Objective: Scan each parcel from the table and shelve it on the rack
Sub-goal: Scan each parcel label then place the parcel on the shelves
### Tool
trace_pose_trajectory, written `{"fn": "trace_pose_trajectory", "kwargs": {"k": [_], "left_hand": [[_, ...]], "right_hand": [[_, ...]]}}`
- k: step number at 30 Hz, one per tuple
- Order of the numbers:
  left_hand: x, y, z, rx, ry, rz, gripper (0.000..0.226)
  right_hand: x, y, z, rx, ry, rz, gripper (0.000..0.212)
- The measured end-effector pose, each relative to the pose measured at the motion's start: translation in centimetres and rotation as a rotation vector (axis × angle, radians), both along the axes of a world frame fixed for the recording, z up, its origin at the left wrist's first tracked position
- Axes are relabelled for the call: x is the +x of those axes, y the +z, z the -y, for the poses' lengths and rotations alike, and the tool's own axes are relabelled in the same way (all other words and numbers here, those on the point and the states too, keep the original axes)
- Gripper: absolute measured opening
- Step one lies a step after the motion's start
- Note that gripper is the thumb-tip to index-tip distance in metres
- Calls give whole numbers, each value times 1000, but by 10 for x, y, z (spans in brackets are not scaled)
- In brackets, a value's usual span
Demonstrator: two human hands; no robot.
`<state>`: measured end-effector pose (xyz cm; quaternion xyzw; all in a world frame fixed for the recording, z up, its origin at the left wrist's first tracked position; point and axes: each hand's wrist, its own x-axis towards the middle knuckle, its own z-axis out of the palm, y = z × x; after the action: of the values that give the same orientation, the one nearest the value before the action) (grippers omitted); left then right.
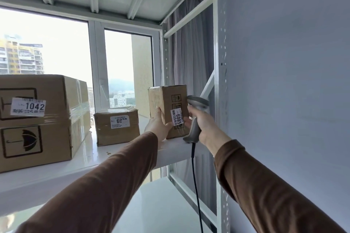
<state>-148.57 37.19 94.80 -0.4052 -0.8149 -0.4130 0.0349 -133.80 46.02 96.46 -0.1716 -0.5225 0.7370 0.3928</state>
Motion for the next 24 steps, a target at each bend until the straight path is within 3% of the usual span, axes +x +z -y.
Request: {"fn": "trace_pose_trajectory", "kwargs": {"k": [4,8,16,21,24], "left_hand": [[-15,-4,-6,14,20,28,88],[-27,-5,-10,17,40,50,85],[-27,-1,-5,31,76,51,81],[9,4,23,244,-24,36,73],[44,-5,42,367,-187,73,55]], "right_hand": [[-9,5,0,12,47,41,32],[-20,8,0,34,78,81,18],[-26,9,4,72,16,111,31],[5,7,13,79,-82,69,42],[40,0,21,117,-168,58,28]]}}
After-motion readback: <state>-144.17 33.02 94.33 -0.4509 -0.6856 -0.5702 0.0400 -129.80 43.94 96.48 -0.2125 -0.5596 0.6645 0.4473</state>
